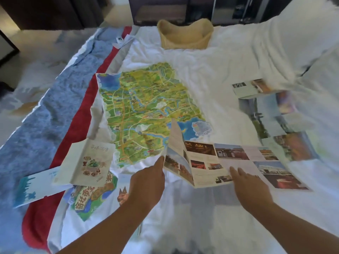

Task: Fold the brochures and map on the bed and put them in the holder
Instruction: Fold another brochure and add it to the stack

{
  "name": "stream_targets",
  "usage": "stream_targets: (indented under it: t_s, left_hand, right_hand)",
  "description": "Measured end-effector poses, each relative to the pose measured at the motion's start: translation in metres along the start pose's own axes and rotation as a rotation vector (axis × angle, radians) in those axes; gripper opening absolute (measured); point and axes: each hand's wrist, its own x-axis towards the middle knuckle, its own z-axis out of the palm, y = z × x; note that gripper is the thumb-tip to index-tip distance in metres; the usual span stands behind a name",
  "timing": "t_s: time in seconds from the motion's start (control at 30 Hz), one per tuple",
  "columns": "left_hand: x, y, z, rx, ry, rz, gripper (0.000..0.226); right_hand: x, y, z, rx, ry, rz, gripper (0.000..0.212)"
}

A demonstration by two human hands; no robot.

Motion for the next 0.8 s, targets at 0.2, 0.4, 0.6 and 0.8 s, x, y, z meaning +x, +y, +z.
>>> stream_targets:
  t_s: [0.2,0.4,0.6,0.8]
  left_hand:
    - [-0.015,0.013,0.028,0.167,-0.102,0.165,0.068]
    - [-0.035,0.038,0.043,0.177,-0.152,0.231,0.067]
    - [-0.045,0.073,0.052,0.194,-0.271,0.209,0.069]
    - [-0.047,0.113,0.081,0.227,-0.285,0.122,0.071]
  right_hand:
    - [-0.036,0.017,0.028,-0.014,-0.031,0.082,0.059]
    - [-0.064,0.018,0.062,0.026,-0.148,0.092,0.062]
    - [-0.06,0.044,0.08,0.031,-0.229,0.054,0.066]
    - [-0.037,0.08,0.091,0.027,-0.213,-0.033,0.061]
